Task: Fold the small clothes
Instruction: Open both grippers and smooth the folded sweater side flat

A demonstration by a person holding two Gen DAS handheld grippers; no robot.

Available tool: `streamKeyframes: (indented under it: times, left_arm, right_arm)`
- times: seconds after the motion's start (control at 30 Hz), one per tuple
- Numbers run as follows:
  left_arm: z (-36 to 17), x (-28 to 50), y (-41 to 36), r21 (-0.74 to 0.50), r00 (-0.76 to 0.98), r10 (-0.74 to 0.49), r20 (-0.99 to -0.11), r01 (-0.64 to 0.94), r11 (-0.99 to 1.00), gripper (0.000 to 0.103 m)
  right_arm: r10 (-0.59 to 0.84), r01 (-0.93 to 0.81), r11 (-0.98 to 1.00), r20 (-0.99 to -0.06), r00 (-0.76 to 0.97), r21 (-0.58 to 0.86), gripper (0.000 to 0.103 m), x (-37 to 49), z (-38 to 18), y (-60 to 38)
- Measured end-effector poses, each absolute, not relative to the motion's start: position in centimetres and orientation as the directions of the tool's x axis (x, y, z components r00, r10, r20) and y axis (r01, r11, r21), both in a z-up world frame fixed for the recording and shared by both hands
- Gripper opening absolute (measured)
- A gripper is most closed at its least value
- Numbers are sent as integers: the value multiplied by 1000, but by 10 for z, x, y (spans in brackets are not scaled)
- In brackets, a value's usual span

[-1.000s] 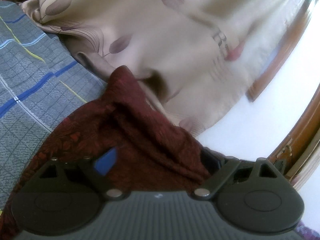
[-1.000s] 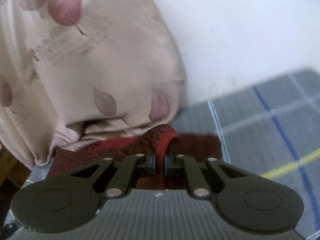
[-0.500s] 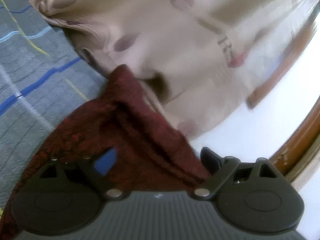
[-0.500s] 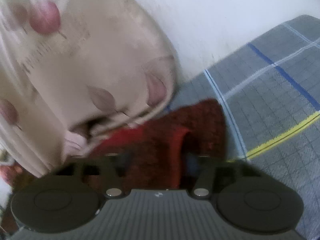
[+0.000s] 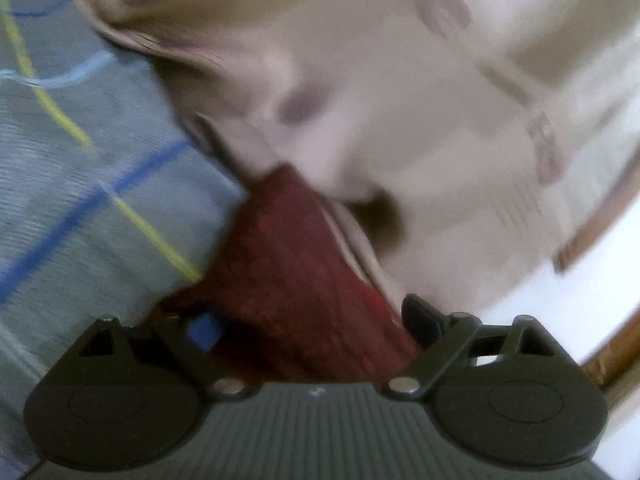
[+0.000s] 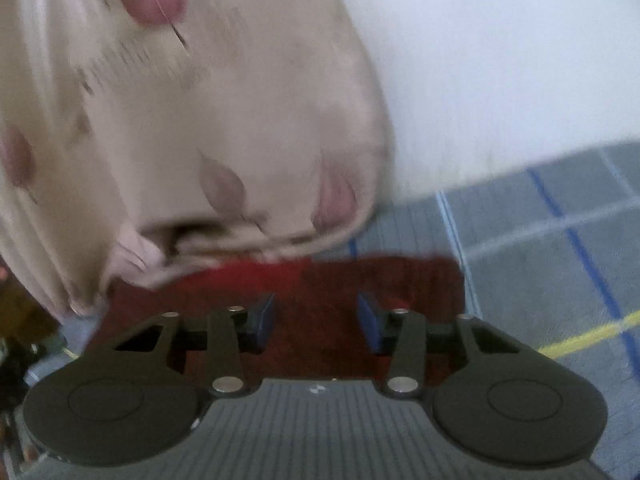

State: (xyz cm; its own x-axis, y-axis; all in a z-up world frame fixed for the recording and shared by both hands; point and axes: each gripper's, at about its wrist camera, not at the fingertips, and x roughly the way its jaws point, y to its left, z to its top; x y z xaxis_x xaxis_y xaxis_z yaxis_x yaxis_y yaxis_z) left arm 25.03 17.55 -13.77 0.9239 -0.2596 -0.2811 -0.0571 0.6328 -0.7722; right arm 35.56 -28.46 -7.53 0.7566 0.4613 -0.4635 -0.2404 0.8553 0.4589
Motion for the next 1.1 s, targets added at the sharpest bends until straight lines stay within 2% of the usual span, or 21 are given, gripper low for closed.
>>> streamKeyframes:
  times: [0.07, 0.1, 0.2, 0.3, 0.37, 0.43, 0.47, 0.5, 0.63, 0.73, 0.93, 0.97, 1.03, 1.07, 1.1]
  left_arm:
    - [-143, 244, 181, -802, 940, -255, -229, -34, 597, 92]
    - [-142, 244, 180, -798, 939, -253, -235, -37, 602, 92]
    - [-135, 247, 170, -752, 920, -268, -286, -41, 658, 93]
    - [-127, 236, 173, -799, 906, -307, -293, -56, 598, 93]
    - [-118, 219, 181, -829, 899, -342, -272, -39, 558, 93]
    - [-103, 198, 189, -790, 868, -374, -327, -34, 612, 93]
    - [-96, 189, 190, -765, 850, -391, -353, -22, 644, 93]
    - [-88, 176, 193, -731, 826, -417, -379, 9, 683, 93]
    - [-76, 116, 204, -640, 744, -489, -455, 109, 760, 93]
    - [-86, 76, 217, -647, 701, -521, -487, 111, 754, 93]
    - [-111, 26, 217, -653, 627, -566, -535, 118, 748, 93]
    - [-116, 22, 215, -654, 610, -572, -549, 113, 748, 93]
    - [-123, 11, 216, -676, 614, -595, -519, 132, 725, 93]
    - [-124, 8, 218, -690, 614, -606, -507, 133, 712, 93]
    - [-125, 5, 220, -703, 611, -614, -500, 127, 699, 93]
  right_arm:
    - [485, -227, 840, -493, 722, 493, 47, 362, -89, -280]
    - [512, -232, 822, -497, 701, 520, 47, 364, -96, -276]
    - [484, -260, 860, -540, 689, 440, 47, 360, -98, -263]
    - [497, -248, 846, -531, 686, 472, 47, 360, -96, -271]
    - [507, -216, 813, -474, 720, 541, 49, 346, -85, -289]
    - [537, -256, 765, -366, 760, 591, 53, 316, -61, -307]
    - [551, -276, 751, -340, 762, 600, 63, 297, -51, -315]
    - [567, -288, 746, -345, 748, 601, 75, 277, -42, -321]
    - [658, -350, 705, -386, 646, 617, 90, 179, -39, -346]
    - [624, -321, 751, -464, 628, 577, 91, 109, -54, -357]
    - [628, -221, 734, -516, 583, 642, 89, 33, -79, -361]
    - [631, -218, 733, -524, 572, 645, 88, 30, -81, -356]
    - [640, -214, 729, -537, 549, 650, 70, 23, -87, -348]
    - [634, -204, 739, -561, 533, 642, 32, 22, -91, -344]
    - [614, -176, 757, -593, 521, 629, 14, 20, -98, -344]
